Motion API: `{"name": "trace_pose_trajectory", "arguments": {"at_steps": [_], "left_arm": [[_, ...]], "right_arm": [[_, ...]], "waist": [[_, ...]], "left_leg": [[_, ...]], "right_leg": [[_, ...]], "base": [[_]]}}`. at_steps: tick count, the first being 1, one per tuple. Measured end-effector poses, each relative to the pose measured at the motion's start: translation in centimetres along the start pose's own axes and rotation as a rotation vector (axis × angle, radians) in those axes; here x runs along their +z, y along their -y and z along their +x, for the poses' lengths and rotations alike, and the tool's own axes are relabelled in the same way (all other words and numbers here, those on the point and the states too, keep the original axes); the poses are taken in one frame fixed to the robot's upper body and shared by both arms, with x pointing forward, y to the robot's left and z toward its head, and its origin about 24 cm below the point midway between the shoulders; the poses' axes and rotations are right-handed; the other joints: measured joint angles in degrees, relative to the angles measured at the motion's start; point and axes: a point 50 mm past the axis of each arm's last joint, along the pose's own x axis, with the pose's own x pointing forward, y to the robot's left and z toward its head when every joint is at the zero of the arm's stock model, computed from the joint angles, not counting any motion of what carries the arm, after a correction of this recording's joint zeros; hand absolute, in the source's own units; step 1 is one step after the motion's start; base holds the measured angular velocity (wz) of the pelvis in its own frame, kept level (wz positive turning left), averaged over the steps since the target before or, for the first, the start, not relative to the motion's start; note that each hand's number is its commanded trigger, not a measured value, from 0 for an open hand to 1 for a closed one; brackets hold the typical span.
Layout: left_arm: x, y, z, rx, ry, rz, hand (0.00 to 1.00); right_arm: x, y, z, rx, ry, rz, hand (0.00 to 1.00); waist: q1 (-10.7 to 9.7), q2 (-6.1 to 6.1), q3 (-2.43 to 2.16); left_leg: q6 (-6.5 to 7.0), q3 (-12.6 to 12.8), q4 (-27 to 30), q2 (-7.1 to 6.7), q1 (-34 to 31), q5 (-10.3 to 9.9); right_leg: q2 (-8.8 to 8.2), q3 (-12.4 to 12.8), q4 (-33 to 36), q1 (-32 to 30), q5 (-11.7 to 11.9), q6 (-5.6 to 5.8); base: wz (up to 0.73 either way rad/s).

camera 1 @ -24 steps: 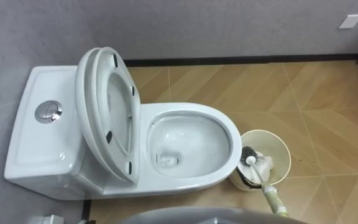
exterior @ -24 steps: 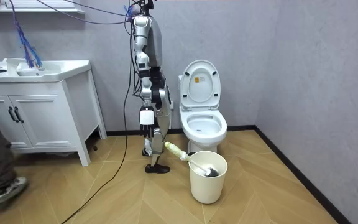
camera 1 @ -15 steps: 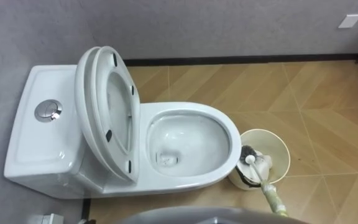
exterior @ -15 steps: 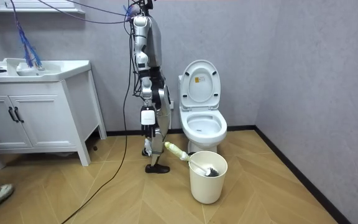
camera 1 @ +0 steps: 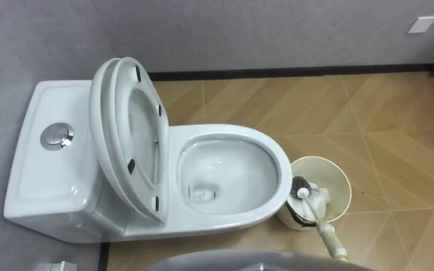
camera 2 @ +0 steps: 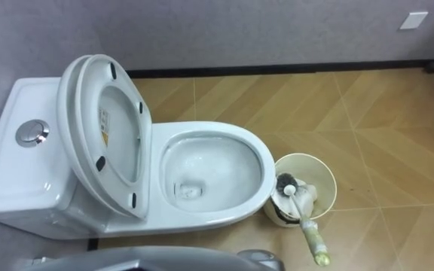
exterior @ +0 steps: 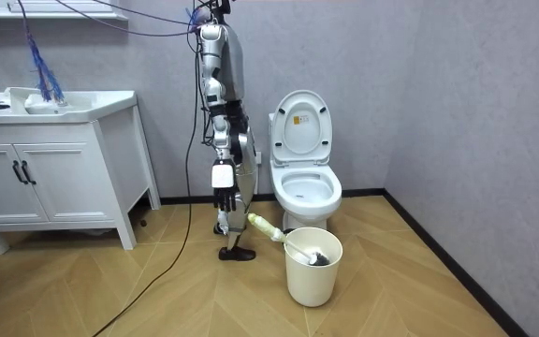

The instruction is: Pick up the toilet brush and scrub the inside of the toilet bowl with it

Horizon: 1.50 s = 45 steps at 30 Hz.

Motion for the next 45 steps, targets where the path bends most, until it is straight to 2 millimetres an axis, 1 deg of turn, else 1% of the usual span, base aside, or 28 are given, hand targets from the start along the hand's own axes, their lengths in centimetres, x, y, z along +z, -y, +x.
{"name": "trace_pose_trajectory", "arguments": {"at_steps": [2, 3, 6, 8, 12, 14, 17, 21, 22, 23, 24, 26, 28, 30, 32, 33, 34, 35, 36, 37, 38, 40, 41, 42, 43, 44, 45], "left_arm": [[0.2, -0.1, 0.0, 0.014, 0.015, -0.002, 0.00], [0.3, -0.1, 0.0, 0.018, 0.020, -0.004, 0.00], [0.8, -0.6, -0.1, 0.035, 0.055, -0.021, 0.00], [1.1, -0.7, -0.1, 0.053, 0.079, -0.022, 0.00], [1.2, -0.8, -0.1, 0.057, 0.100, -0.023, 0.00], [1.4, -0.9, -0.1, 0.059, 0.113, -0.024, 0.00], [1.5, -1.2, -0.1, 0.063, 0.134, -0.042, 0.00], [2.0, -1.8, -0.2, 0.085, 0.169, -0.072, 0.00], [2.4, -2.1, -0.2, 0.095, 0.187, -0.076, 0.00], [3.0, -2.4, -0.2, 0.103, 0.215, -0.089, 0.00], [3.4, -2.6, -0.3, 0.107, 0.230, -0.101, 0.00], [4.5, -3.4, -0.4, 0.118, 0.277, -0.156, 0.00], [5.2, -3.8, -0.5, 0.132, 0.307, -0.173, 0.00], [5.9, -4.1, -0.6, 0.146, 0.339, -0.180, 0.00], [7.1, -4.6, -0.8, 0.152, 0.388, -0.207, 0.00], [7.4, -4.7, -0.9, 0.154, 0.398, -0.210, 0.00], [7.9, -5.0, -1.0, 0.158, 0.419, -0.222, 0.00], [8.5, -5.3, -1.1, 0.162, 0.435, -0.226, 0.00], [8.7, -5.4, -1.1, 0.164, 0.442, -0.226, 0.00], [9.7, -5.8, -1.3, 0.175, 0.469, -0.225, 0.00], [10.6, -6.2, -1.6, 0.185, 0.491, -0.221, 0.00], [12.2, -6.8, -1.9, 0.193, 0.527, -0.208, 0.00], [13.1, -6.9, -2.1, 0.191, 0.539, -0.205, 0.00], [13.6, -7.0, -2.2, 0.191, 0.551, -0.205, 0.00], [14.7, -7.2, -2.6, 0.193, 0.580, -0.189, 0.00], [15.7, -7.5, -3.0, 0.192, 0.605, -0.184, 0.00], [16.2, -7.5, -3.2, 0.193, 0.617, -0.178, 0.00]], "right_arm": [[0.9, 0.2, 0.0, -0.043, 0.042, 0.046, 0.00], [1.1, 0.3, -0.1, -0.053, 0.052, 0.061, 0.00], [2.8, 0.8, -0.3, -0.109, 0.133, 0.127, 0.00], [4.5, 1.2, -0.6, -0.154, 0.214, 0.160, 0.00], [6.2, 1.6, -1.1, -0.187, 0.304, 0.193, 0.00], [7.3, 1.8, -1.5, -0.201, 0.360, 0.213, 0.00], [8.4, 2.0, -1.9, -0.232, 0.419, 0.240, 0.00], [9.2, 2.1, -2.2, -0.264, 0.460, 0.266, 0.00], [9.6, 2.2, -2.4, -0.278, 0.475, 0.277, 0.00], [10.1, 2.3, -2.5, -0.291, 0.497, 0.293, 0.00], [10.4, 2.3, -2.7, -0.297, 0.505, 0.300, 0.00], [11.4, 2.1, -3.0, -0.296, 0.536, 0.313, 0.00], [11.9, 2.0, -3.0, -0.293, 0.542, 0.318, 0.00], [12.3, 1.8, -3.0, -0.290, 0.539, 0.315, 0.00], [12.6, 1.6, -2.9, -0.276, 0.533, 0.295, 0.00], [12.7, 1.5, -2.9, -0.273, 0.533, 0.293, 0.00], [13.3, 1.5, -3.0, -0.267, 0.537, 0.296, 0.00], [14.1, 1.6, -3.1, -0.255, 0.537, 0.320, 0.00], [14.3, 1.7, -3.1, -0.251, 0.534, 0.331, 0.00], [14.8, 1.8, -3.2, -0.243, 0.535, 0.340, 0.00], [15.5, 1.9, -3.3, -0.231, 0.543, 0.345, 0.00], [16.6, 2.0, -3.5, -0.217, 0.542, 0.353, 0.00], [17.3, 2.3, -3.7, -0.209, 0.546, 0.341, 0.00], [17.6, 2.4, -3.8, -0.204, 0.550, 0.337, 0.00], [18.3, 2.7, -3.9, -0.188, 0.549, 0.336, 0.00], [18.9, 2.9, -4.1, -0.166, 0.548, 0.347, 0.00], [19.1, 3.0, -4.2, -0.155, 0.548, 0.353, 0.00]], "waist": [[-0.01, 0.08, 0.03], [0.00, 0.11, 0.04], [-0.04, 0.21, -0.01], [0.00, 0.13, -0.07], [0.15, -0.08, -0.11], [0.25, -0.26, -0.23], [0.24, -0.15, -0.23], [0.39, -0.13, -0.21], [0.47, 0.18, -0.10], [0.46, -0.12, -0.26], [0.50, -0.13, -0.27], [1.02, 0.09, -0.11], [1.50, 0.03, -0.08], [1.56, 0.05, -0.06], [1.76, 0.51, 0.11], [1.81, 0.64, 0.18], [2.06, 1.05, 0.41], [2.12, 1.49, 0.56], [2.11, 1.65, 0.60], [2.16, 1.79, 0.64], [2.60, 1.70, 0.75], [3.02, 1.38, 0.99], [3.23, 1.25, 1.35], [3.27, 1.18, 1.43], [3.32, 0.84, 1.73], [3.36, 0.44, 2.16], [3.40, 0.20, 2.29]], "left_leg": [[-0.01, 0.35, 0.00, 0.09, -0.01, -0.01], [-0.01, 0.29, -0.07, 0.13, -0.04, -0.01], [-0.03, 0.08, -0.55, 0.29, -0.93, -0.03], [-0.02, 0.14, -0.37, 0.36, -1.81, -0.02], [-0.02, 0.14, 0.05, 0.35, -2.46, -0.02], [-0.02, 0.16, 0.15, 0.33, -3.08, -0.01], [-0.02, 0.08, 0.84, 0.37, -3.92, 0.01], [-0.02, 0.12, 0.92, 0.40, -4.42, 0.01], [-0.02, 0.08, 1.17, 0.39, -5.22, 0.01], [-0.02, -0.01, 1.63, 0.34, -6.57, 0.01], [-0.02, -0.05, 1.88, 0.34, -7.24, 0.01], [0.00, -0.11, 2.29, 0.53, -9.11, 0.02], [0.00, -0.50, 2.64, 0.63, -10.79, 0.02], [0.00, -0.95, 3.67, 0.61, -12.97, 0.02], [0.00, -1.79, 5.21, 0.56, -15.90, 0.02], [0.00, -1.81, 5.60, 0.53, -16.61, 0.03], [0.00, -1.82, 6.83, 0.48, -18.53, 0.03], [0.03, -2.39, 7.58, 0.29, -20.48, 0.04], [0.16, -2.83, 7.87, 0.13, -21.37, 0.12], [0.45, -3.24, 8.52, -0.13, -23.28, 0.32], [0.46, -3.34, 9.73, -0.20, -25.34, 0.33], [0.47, -3.48, 11.97, -0.41, -28.25, 0.32], [0.48, -3.80, 13.33, -0.63, -30.13, 0.32], [0.56, -3.96, 13.75, -0.79, -31.06, 0.35], [0.96, -4.10, 14.80, -1.12, -32.95, 0.59], [1.14, -4.05, 15.77, -1.39, -34.86, 0.69], [1.30, -3.95, 16.37, -1.43, -35.97, 0.77]], "right_leg": [[0.20, 0.48, 0.05, -0.19, 0.01, -0.01], [0.26, 0.50, 0.04, -0.24, 0.01, -0.02], [0.44, 0.34, 0.33, -1.29, 0.09, -0.09], [0.49, 0.21, 0.20, -1.66, 0.50, -0.20], [0.45, 0.13, -0.02, -2.31, 0.54, -0.20], [0.42, 0.13, 0.04, -3.00, 0.56, -0.20], [0.36, -0.07, 0.05, -3.07, 1.01, -0.24], [0.36, -0.21, -0.06, -3.44, 1.09, -0.28], [0.28, -0.40, 0.01, -4.30, 1.10, -0.29], [0.14, -0.69, 0.13, -5.36, 1.21, -0.29], [0.12, -0.75, 0.17, -5.94, 1.33, -0.29], [0.23, -0.93, 0.09, -7.56, 2.06, -0.46], [0.21, -1.32, -0.09, -8.81, 2.47, -0.52], [0.06, -1.85, -0.08, -10.45, 2.75, -0.54], [-0.29, -2.96, 0.43, -12.46, 2.97, -0.60], [-0.38, -2.96, 0.96, -13.31, 2.97, -0.61], [-0.59, -2.98, 2.31, -15.25, 2.96, -0.61], [-0.87, -3.35, 3.30, -17.20, 2.96, -0.60], [-1.07, -3.66, 3.60, -17.99, 2.96, -0.60], [-1.45, -4.11, 4.85, -19.98, 2.95, -0.60], [-1.73, -4.37, 6.47, -22.17, 2.95, -0.60], [-2.16, -4.63, 7.43, -24.33, 2.95, -0.61], [-2.50, -4.74, 8.47, -25.84, 2.96, -0.61], [-2.69, -4.78, 8.96, -26.71, 2.96, -0.61], [-3.17, -4.96, 10.23, -28.63, 2.95, -0.63], [-3.66, -5.12, 11.55, -30.63, 2.90, -0.62], [-3.79, -5.10, 12.05, -31.64, 2.88, -0.60]], "base": [[-0.07], [0.00], [0.00], [0.00], [0.00], [-0.02], [-0.02], [0.00], [0.04], [0.05], [0.04], [0.00], [0.05], [0.15], [0.19], [0.09], [0.00], [0.07], [0.19], [0.18], [0.15], [0.11], [0.15], [0.18], [0.20], [0.18], [0.12]]}}
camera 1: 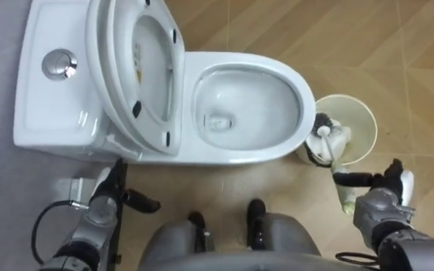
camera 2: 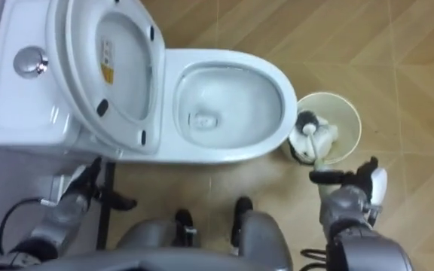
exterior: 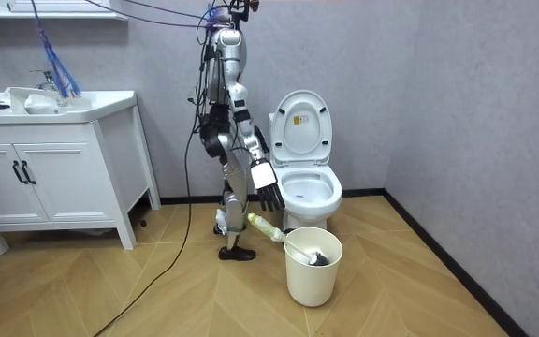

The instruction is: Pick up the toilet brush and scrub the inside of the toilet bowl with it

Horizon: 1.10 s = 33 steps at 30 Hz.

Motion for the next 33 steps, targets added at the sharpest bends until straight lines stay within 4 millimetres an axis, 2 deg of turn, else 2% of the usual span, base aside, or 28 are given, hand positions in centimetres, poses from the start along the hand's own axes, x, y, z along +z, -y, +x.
{"name": "trace_pose_trajectory", "arguments": {"at_steps": [2, 4, 8, 10, 11, 21, 23, 30, 33], "left_arm": [[1.3, -0.2, 0.3, -0.009, 0.034, 0.015, 0.00], [2.6, -0.3, 0.6, -0.019, 0.070, 0.024, 0.00], [5.0, -0.9, 1.0, -0.010, 0.133, 0.031, 0.00], [5.7, -1.0, 1.0, -0.005, 0.153, 0.042, 0.00], [6.0, -1.1, 1.0, -0.002, 0.168, 0.045, 0.00], [8.3, -1.9, 0.7, 0.018, 0.269, 0.067, 0.00], [8.8, -2.0, 0.6, 0.021, 0.289, 0.075, 0.00], [9.7, -2.4, 0.2, 0.027, 0.322, 0.073, 0.00], [10.4, -2.4, 0.0, 0.027, 0.351, 0.090, 0.00]], "right_arm": [[1.0, 0.1, 0.3, 0.022, 0.006, 0.019, 0.00], [2.3, 1.0, 0.8, 0.014, 0.016, 0.033, 0.00], [4.4, 3.2, 1.6, -0.027, 0.040, 0.116, 0.00], [5.3, 3.6, 1.8, -0.030, 0.062, 0.119, 0.00], [5.7, 3.5, 1.8, -0.022, 0.063, 0.125, 0.00], [7.2, 3.5, 2.0, 0.054, 0.055, 0.086, 0.00], [7.3, 3.9, 2.1, 0.061, 0.055, 0.071, 0.00], [7.6, 4.2, 2.2, 0.080, 0.038, 0.062, 0.00], [8.0, 4.6, 2.3, 0.087, 0.049, 0.050, 0.00]], "waist": [[0.21, -0.58, 0.36], [0.01, -0.55, 0.41], [1.19, -0.55, 0.41], [1.28, -0.50, 0.45], [1.31, -0.74, 0.62], [1.29, -1.64, 1.07], [1.06, -2.07, 1.19], [1.16, -2.52, 1.16], [1.29, -2.68, 1.11]], "left_leg": [[0.45, 0.03, 1.91, -0.19, -3.88, -0.08], [0.84, -0.79, 4.82, -0.73, -8.86, -0.15], [1.15, -0.81, 8.61, -0.70, -16.00, -0.06], [1.24, -0.89, 9.61, -0.71, -18.31, 0.00], [1.25, -0.89, 10.06, -0.75, -19.32, 0.00], [1.25, -0.85, 11.71, -0.91, -24.49, -0.03], [1.27, -0.84, 11.94, -1.49, -25.53, -0.02], [1.34, -1.17, 14.17, -1.77, -28.48, -0.30], [1.51, -1.22, 16.44, -1.96, -30.91, -0.87]], "right_leg": [[-0.48, 0.02, 1.39, -3.61, -0.11, 0.05], [-0.96, 0.21, 4.08, -8.19, -0.13, 0.23], [-1.18, 0.06, 6.56, -14.57, 0.56, 0.21], [-1.67, -0.78, 7.42, -16.75, 0.69, -0.03], [-1.94, -1.05, 8.16, -17.84, 0.71, -0.22], [-2.36, -0.63, 11.18, -23.59, 0.31, -0.58], [-2.87, -0.46, 12.36, -25.00, -0.29, -0.59], [-3.21, -0.32, 14.81, -27.90, -1.21, -0.52], [-3.95, -0.28, 17.30, -30.33, -2.17, -0.56]], "base": [[0.04], [0.12], [0.06], [0.05], [0.05], [0.02], [0.09], [0.08], [0.10]]}}
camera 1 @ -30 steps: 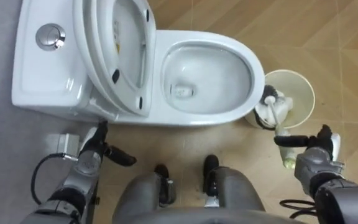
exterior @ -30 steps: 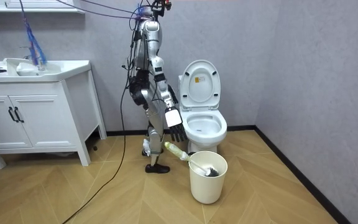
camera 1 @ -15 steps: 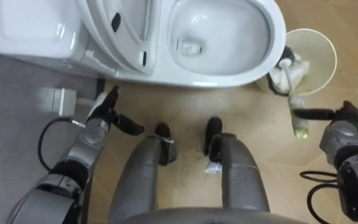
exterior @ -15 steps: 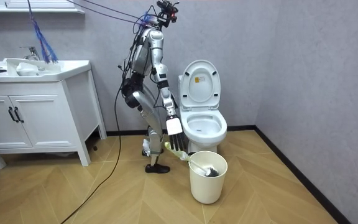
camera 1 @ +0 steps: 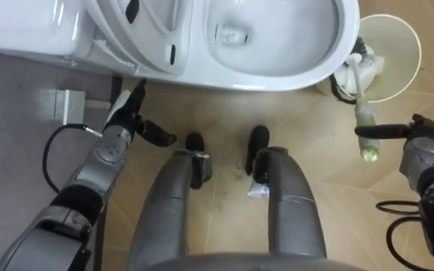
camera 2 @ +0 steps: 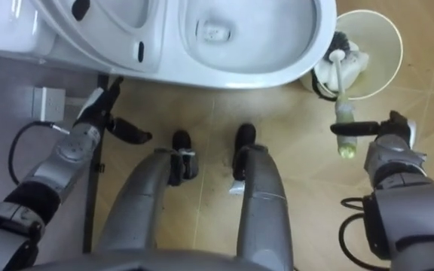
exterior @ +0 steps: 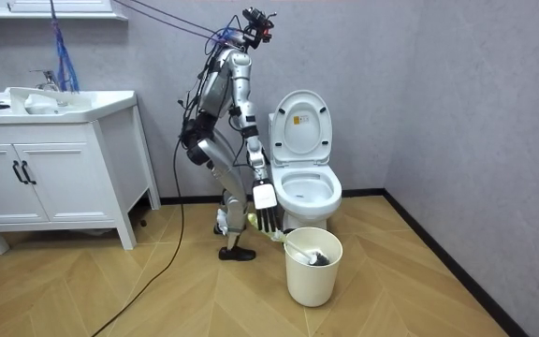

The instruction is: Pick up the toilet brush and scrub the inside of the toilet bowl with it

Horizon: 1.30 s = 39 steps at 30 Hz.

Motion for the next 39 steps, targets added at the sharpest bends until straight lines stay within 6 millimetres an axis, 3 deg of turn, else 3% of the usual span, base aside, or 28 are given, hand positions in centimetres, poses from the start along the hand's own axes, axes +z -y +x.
{"name": "trace_pose_trajectory", "arguments": {"at_steps": [9, 16, 20, 25, 30, 31, 32, 33, 34, 39], "left_arm": [[1.0, -0.5, 0.1, 0.032, 0.027, 0.044, 0.00], [3.1, -0.9, -0.1, 0.051, 0.127, 0.149, 0.00], [3.5, -0.8, -0.4, 0.052, 0.156, 0.150, 0.00], [3.9, -0.9, -0.4, 0.053, 0.170, 0.150, 0.00], [3.9, -1.3, -0.6, 0.053, 0.184, 0.171, 0.00], [3.7, -1.2, -0.7, 0.051, 0.179, 0.171, 0.00], [3.8, -1.2, -0.8, 0.052, 0.184, 0.171, 0.00], [3.9, -1.3, -0.8, 0.053, 0.189, 0.172, 0.00], [3.8, -1.3, -0.9, 0.051, 0.191, 0.173, 0.00], [3.7, -1.4, -1.1, 0.049, 0.193, 0.178, 0.00]], "right_arm": [[1.3, -0.1, 0.0, 0.022, 0.023, -0.038, 0.00], [1.4, 0.4, 0.1, 0.038, 0.032, -0.083, 0.00], [1.3, 0.7, 0.1, 0.036, 0.043, -0.053, 0.00], [1.2, 1.8, 0.2, 0.016, 0.051, -0.063, 0.00], [1.5, 1.8, 0.2, 0.018, 0.066, -0.103, 0.00], [1.5, 1.8, 0.2, 0.019, 0.071, -0.114, 0.03], [1.5, 1.9, 0.2, 0.020, 0.077, -0.126, 0.68], [1.6, 1.9, 0.2, 0.020, 0.082, -0.134, 0.80], [1.7, 2.1, 0.1, 0.019, 0.092, -0.153, 1.00], [1.6, 2.4, 0.2, 0.013, 0.092, -0.190, 1.00]], "waist": [[0.33, -0.05, -0.02], [1.74, 0.09, -0.02], [2.30, 0.51, -0.09], [3.32, 1.53, -0.13], [3.36, 1.88, -0.13], [3.35, 2.25, -0.12], [3.32, 2.35, -0.11], [3.34, 2.42, -0.11], [3.35, 2.53, -0.11], [3.32, 2.56, -0.11]], "left_leg": [[0.03, -0.13, 7.87, 0.31, -7.50, -1.60], [-0.21, -0.88, 17.02, 0.21, -14.30, -4.56], [-0.26, -0.93, 22.89, 0.11, -17.03, -7.00], [-0.18, -0.91, 27.13, -0.11, -19.16, -8.62], [-0.33, -0.89, 31.34, 0.15, -20.53, -10.69], [-0.37, -0.95, 32.28, 0.22, -20.82, -11.15], [-0.34, -1.00, 33.08, 0.23, -21.23, -11.53], [-0.34, -1.01, 33.43, 0.22, -21.48, -11.67], [-0.29, -0.98, 34.23, 0.27, -21.85, -11.98], [0.00, -0.85, 37.75, 0.19, -22.77, -13.66]], "right_leg": [[-0.97, -0.70, 7.01, -6.96, -1.31, -0.98], [-2.30, -0.68, 16.12, -13.47, -4.49, -1.36], [-3.06, -0.56, 22.04, -16.07, -7.11, -1.50], [-3.97, -0.03, 26.47, -18.42, -8.85, -1.63], [-3.90, 0.91, 30.63, -20.10, -10.60, -1.87], [-3.81, 0.90, 31.34, -20.28, -10.96, -1.86], [-3.81, 0.98, 32.09, -20.67, -11.29, -1.86], [-3.82, 0.98, 32.37, -20.92, -11.39, -1.87], [-3.87, 1.17, 33.20, -21.36, -11.71, -1.81], [-4.52, 1.52, 37.09, -22.42, -13.70, -1.89]], "base": [[0.02], [0.08], [0.06], [0.04], [-0.03], [-0.05], [-0.04], [0.00], [0.00], [0.05]]}}
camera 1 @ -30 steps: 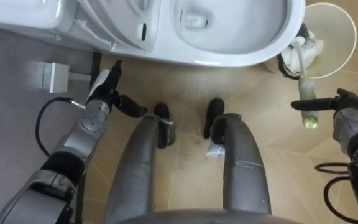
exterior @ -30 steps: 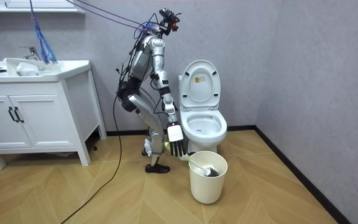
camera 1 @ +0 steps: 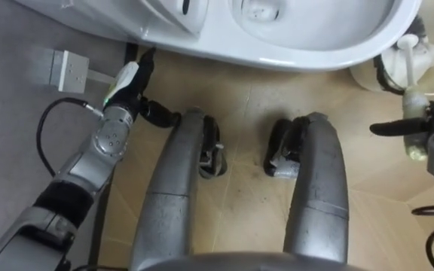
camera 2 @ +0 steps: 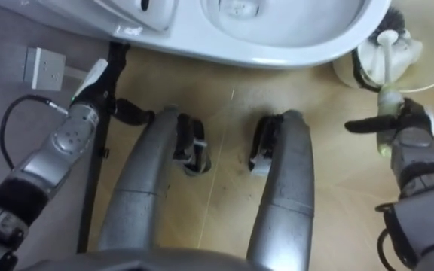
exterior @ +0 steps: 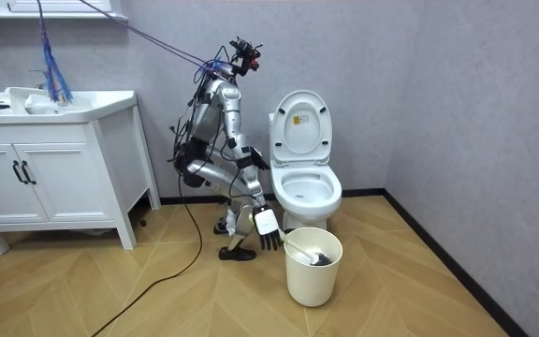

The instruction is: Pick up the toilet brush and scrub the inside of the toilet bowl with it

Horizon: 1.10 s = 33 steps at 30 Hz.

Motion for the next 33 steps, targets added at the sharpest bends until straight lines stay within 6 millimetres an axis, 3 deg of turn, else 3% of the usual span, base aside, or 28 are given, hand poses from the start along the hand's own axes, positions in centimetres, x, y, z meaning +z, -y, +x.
{"name": "trace_pose_trajectory", "arguments": {"at_steps": [5, 13, 20, 24, 28, 33], "left_arm": [[-0.4, 0.0, -0.2, -0.016, -0.013, -0.020, 0.00], [-1.3, 0.5, -1.2, -0.046, -0.034, -0.063, 0.00], [-1.8, 1.1, -2.4, -0.082, -0.042, -0.094, 0.00], [-1.6, 1.3, -2.7, -0.095, -0.033, -0.097, 0.00], [-2.2, 1.8, -3.2, -0.120, -0.056, -0.106, 0.00], [-3.5, 2.8, -4.1, -0.148, -0.106, -0.121, 0.00]], "right_arm": [[-0.8, 0.4, 0.0, 0.008, -0.009, -0.013, 1.00], [-2.9, 0.7, -0.2, 0.083, -0.087, -0.078, 1.00], [-4.5, 0.7, -0.4, 0.106, -0.133, -0.081, 1.00], [-5.7, 0.8, -0.7, 0.111, -0.167, -0.072, 1.00], [-7.4, 0.3, -1.1, 0.147, -0.234, -0.039, 1.00], [-9.4, -0.9, -1.7, 0.173, -0.316, 0.024, 1.00]], "waist": [[-0.30, -0.10, 0.04], [-1.01, -0.18, 0.03], [-2.11, -0.22, 0.00], [-1.70, -0.23, -0.09], [-1.18, -0.20, -0.25], [-0.88, -0.13, -0.97]], "left_leg": [[-0.18, 0.18, 2.47, -0.04, -0.22, -1.34], [-0.13, -0.08, 3.69, -0.08, 0.14, -1.89], [0.06, -0.40, 4.26, -0.86, 1.53, -2.43], [0.59, -0.49, 4.38, -0.69, 2.92, -2.77], [0.70, -0.34, 2.10, 0.08, 6.81, -3.00], [1.13, 0.77, -7.00, 0.14, 14.23, -0.31]], "right_leg": [[-0.31, 0.42, 2.83, -0.47, -1.67, 0.07], [-0.32, 0.32, 3.89, -0.04, -2.21, -0.33], [-0.45, 0.32, 4.02, 1.74, -2.59, 0.25], [-0.30, -0.01, 3.83, 3.49, -2.78, 0.68], [-0.12, -0.39, 0.90, 7.56, -2.28, 1.48], [1.18, -0.58, -8.23, 14.73, 1.02, 2.33]], "base": [[0.00], [0.00], [0.00], [0.00], [-0.10], [-0.11]]}}
